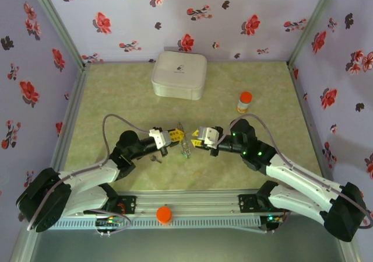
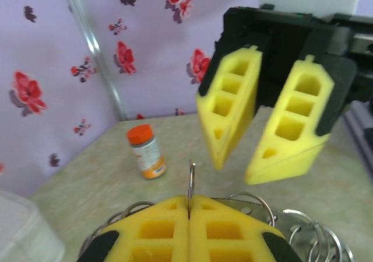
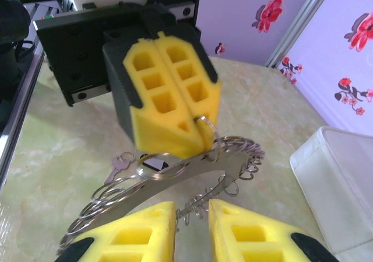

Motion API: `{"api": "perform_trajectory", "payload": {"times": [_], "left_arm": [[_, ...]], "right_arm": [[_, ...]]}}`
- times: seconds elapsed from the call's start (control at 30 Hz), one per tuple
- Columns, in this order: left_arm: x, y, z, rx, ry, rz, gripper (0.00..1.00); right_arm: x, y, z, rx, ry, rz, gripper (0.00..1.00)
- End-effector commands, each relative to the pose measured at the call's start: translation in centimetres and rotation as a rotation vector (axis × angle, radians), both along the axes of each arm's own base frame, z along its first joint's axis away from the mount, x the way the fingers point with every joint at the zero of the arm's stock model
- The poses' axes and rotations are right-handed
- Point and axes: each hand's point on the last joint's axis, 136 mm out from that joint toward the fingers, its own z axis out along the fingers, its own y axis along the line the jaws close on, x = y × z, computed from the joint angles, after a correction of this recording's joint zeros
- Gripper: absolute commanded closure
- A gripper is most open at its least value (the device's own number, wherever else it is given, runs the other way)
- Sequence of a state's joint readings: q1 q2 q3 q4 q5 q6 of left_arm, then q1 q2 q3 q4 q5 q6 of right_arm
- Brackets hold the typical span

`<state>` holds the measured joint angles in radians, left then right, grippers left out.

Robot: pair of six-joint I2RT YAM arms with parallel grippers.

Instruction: Put the keys on the keyring

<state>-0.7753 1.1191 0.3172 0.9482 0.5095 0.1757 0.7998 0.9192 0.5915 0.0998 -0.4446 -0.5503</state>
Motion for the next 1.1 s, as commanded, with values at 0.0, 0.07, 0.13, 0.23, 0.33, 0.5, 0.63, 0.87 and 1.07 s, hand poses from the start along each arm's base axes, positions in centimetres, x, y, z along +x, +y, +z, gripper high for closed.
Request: {"api": "perform_trajectory", "payload": {"times": [0.0, 0.07, 0.13, 0.23, 0.33, 0.5, 0.63, 0.87, 1.07], "left_arm": [[-1.3, -0.1, 2.2, -0.108, 0.056, -0.114, 1.0], [-1.5, -0.3, 2.2, -0.112, 0.07, -0.14, 1.0], [-1.7, -0.5, 2.2, -0.108, 0.081, -0.163, 1.0], [-1.9, -0.7, 2.1, -0.103, 0.092, -0.183, 1.0], [-2.0, -0.7, 2.0, -0.101, 0.086, -0.188, 1.0], [-2.2, -0.7, 2.1, -0.099, 0.072, -0.196, 1.0], [-2.2, -0.7, 2.3, -0.099, 0.064, -0.197, 1.0], [-2.3, -0.7, 2.2, -0.096, 0.06, -0.202, 1.0], [-2.5, -0.7, 2.2, -0.091, 0.054, -0.212, 1.0]], "right_arm": [[-0.3, 0.4, 2.4, 0.029, -0.052, 0.019, 0.76], [-0.5, 0.5, 2.7, 0.034, -0.045, 0.03, 0.74], [-0.5, 0.7, 3.2, 0.057, -0.035, 0.029, 0.73], [-0.7, 0.7, 3.8, 0.082, -0.027, 0.034, 0.73], [-1.0, 0.8, 3.6, 0.072, -0.003, 0.053, 0.73], [-1.3, 1.1, 2.7, 0.034, 0.034, 0.079, 0.73], [-1.9, 1.4, 2.4, 0.018, 0.064, 0.116, 0.74], [-1.8, 1.2, 1.9, -0.01, 0.058, 0.113, 0.82], [-1.7, 1.4, 1.5, -0.034, 0.067, 0.113, 0.84]]}}
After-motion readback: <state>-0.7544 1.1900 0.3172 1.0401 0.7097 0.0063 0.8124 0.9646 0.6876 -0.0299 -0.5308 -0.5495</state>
